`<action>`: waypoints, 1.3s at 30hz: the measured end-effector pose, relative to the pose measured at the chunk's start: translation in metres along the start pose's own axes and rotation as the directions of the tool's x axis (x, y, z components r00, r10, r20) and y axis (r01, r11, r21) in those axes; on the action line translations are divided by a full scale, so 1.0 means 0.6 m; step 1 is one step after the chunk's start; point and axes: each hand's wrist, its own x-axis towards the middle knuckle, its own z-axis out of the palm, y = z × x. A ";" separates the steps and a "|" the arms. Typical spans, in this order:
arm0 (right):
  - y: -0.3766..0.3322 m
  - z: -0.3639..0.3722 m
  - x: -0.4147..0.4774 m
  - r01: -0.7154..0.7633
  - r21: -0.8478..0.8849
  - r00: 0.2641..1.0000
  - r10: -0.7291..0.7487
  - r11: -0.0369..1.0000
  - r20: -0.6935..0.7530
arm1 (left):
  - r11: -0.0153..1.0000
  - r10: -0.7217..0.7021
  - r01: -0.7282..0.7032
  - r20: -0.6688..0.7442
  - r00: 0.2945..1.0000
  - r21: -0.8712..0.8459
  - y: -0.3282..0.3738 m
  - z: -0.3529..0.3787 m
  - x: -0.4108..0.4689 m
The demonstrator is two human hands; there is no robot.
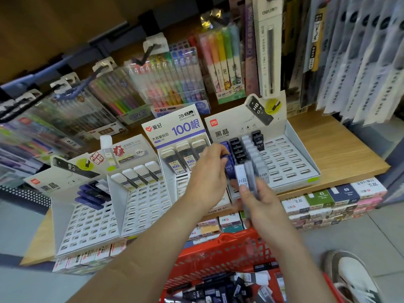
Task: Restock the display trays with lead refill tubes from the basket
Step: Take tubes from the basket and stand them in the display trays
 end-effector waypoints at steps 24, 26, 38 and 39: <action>-0.011 0.129 -0.013 0.134 -0.154 0.989 -0.142 0.979 -0.046 | 0.985 -0.159 0.136 -0.268 0.950 -0.102 -0.172 -0.279 -0.100; -0.013 0.162 -0.010 0.090 -0.184 0.994 -0.078 0.979 0.073 | 0.968 -0.248 0.225 -0.311 0.917 -0.108 -0.230 -0.323 -0.124; -0.045 0.330 -0.012 0.055 -0.376 0.854 0.152 0.925 0.498 | 0.917 -0.267 0.336 -0.296 0.917 0.213 -0.407 -0.352 -0.202; -0.046 0.339 -0.011 0.042 -0.392 0.841 0.179 0.919 0.511 | 0.919 -0.275 0.337 -0.279 0.920 0.206 -0.411 -0.347 -0.204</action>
